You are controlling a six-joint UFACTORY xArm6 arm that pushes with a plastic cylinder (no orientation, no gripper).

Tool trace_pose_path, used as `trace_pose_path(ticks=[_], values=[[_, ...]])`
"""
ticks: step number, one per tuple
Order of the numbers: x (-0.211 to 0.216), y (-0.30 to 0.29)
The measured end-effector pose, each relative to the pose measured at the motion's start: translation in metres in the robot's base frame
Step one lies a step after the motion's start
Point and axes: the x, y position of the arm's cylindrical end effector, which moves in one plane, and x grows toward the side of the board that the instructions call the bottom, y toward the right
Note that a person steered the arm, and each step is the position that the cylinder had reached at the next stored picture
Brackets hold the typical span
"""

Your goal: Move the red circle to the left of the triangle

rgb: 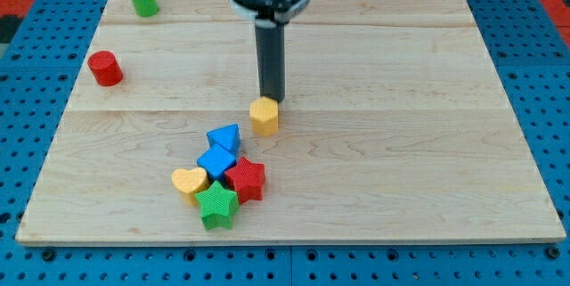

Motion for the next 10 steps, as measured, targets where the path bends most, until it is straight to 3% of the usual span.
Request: trace_pose_path(ticks=[3,4,6,8,9,10], values=[[0.017,-0.044],[-0.007,-0.058],[-0.079,-0.153],[-0.132,-0.284],[-0.111,-0.284],[-0.084,-0.24]])
